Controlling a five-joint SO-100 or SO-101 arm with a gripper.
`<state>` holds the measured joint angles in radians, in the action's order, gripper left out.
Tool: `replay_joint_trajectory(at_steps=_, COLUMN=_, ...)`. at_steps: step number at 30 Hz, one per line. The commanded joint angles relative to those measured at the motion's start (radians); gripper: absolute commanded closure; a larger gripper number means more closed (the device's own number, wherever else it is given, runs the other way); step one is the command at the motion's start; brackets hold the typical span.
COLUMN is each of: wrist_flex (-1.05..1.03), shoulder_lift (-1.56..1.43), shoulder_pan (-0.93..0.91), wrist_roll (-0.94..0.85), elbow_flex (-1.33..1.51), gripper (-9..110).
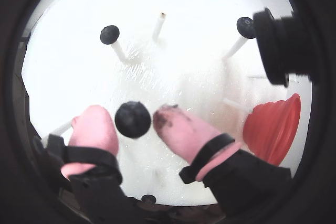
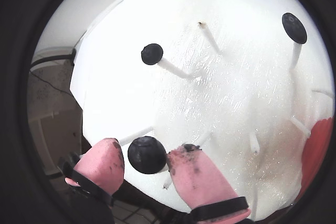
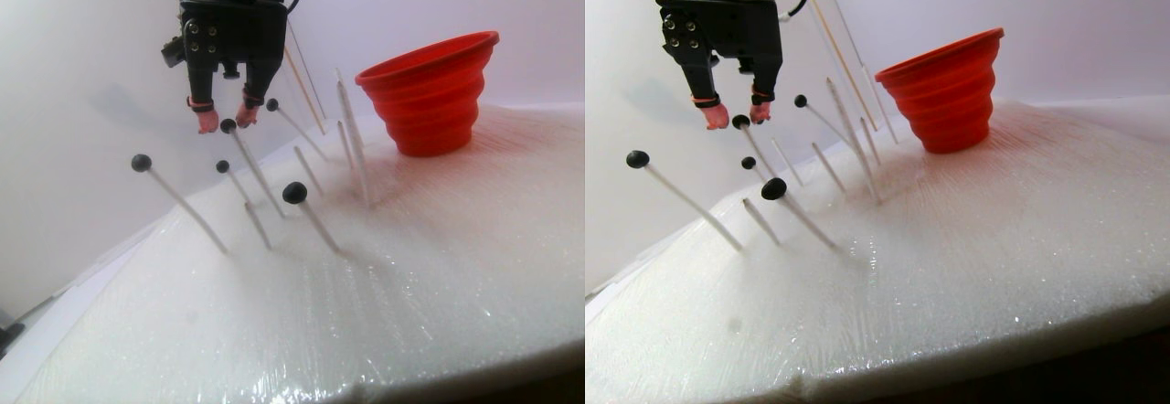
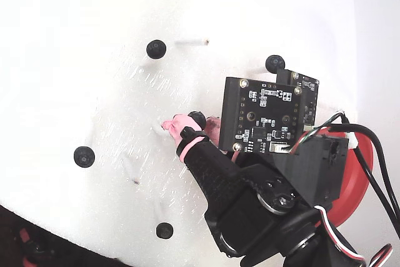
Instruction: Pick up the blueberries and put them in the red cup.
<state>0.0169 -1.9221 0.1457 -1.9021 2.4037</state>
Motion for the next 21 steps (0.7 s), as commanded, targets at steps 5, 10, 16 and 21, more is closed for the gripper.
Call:
replay_joint_trajectory(at_steps=5, wrist_flex=0.043, shoulder_lift=0.020, shoulder_pan=0.051, wrist_roll=-0.006, elbow_flex=-0.074, gripper=86)
replay_joint_trajectory(at_steps=10, wrist_flex=0.044, shoulder_lift=0.037, shoulder_pan=0.051, wrist_roll=0.002, elbow_flex=-0.080, gripper=87)
replay_joint_trajectory(at_steps=16, wrist_flex=0.048, shoulder_lift=0.043, shoulder_pan=0.052, wrist_roll=0.015, elbow_flex=-0.080, gripper=87)
replay_joint_trajectory(at_steps=21, wrist_flex=0.048, shoulder_lift=0.043, shoulder_pan=0.057, wrist_roll=0.025, elbow_flex=-0.081, gripper=89)
